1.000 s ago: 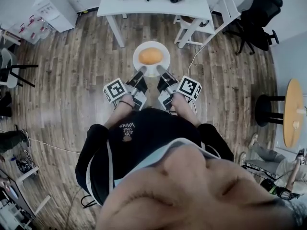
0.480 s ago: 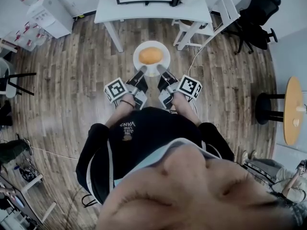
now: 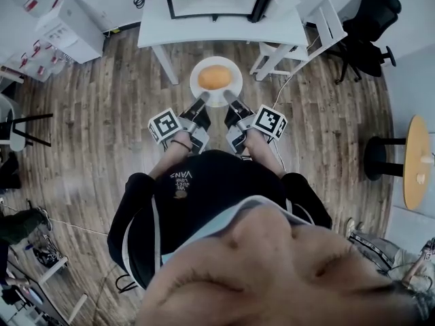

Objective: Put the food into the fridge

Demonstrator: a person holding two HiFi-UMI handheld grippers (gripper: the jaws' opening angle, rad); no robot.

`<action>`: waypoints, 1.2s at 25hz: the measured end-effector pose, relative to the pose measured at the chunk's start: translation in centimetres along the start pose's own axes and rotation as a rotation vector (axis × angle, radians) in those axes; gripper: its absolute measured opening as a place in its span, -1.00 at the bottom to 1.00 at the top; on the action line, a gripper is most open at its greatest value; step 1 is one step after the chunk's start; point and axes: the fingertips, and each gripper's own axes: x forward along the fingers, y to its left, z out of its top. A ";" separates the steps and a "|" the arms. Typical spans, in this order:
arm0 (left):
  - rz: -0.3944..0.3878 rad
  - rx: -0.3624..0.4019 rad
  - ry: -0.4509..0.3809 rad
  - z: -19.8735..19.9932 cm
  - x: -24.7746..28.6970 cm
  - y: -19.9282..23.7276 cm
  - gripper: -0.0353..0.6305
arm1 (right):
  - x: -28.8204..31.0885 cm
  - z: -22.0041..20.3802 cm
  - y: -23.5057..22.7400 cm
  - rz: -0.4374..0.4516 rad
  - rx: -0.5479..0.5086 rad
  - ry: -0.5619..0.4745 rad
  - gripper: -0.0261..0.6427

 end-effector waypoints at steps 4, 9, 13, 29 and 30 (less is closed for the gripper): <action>0.004 -0.009 0.022 2.5 0.9 0.8 -0.81 | 2.6 0.8 -0.2 -0.010 0.005 -0.019 -0.83; -0.018 -0.014 0.047 5.2 1.9 1.2 -0.81 | 5.1 1.5 -0.4 -0.039 0.007 -0.044 -0.83; -0.003 -0.004 0.072 6.9 2.3 1.6 -0.81 | 6.9 1.9 0.0 -0.020 0.019 -0.066 -0.83; 0.011 -0.037 0.072 9.7 8.0 3.1 -0.81 | 10.2 7.1 -2.1 -0.036 0.045 -0.053 -0.83; 0.012 -0.036 0.071 10.0 8.7 3.1 -0.81 | 10.5 7.7 -2.2 -0.033 0.041 -0.051 -0.83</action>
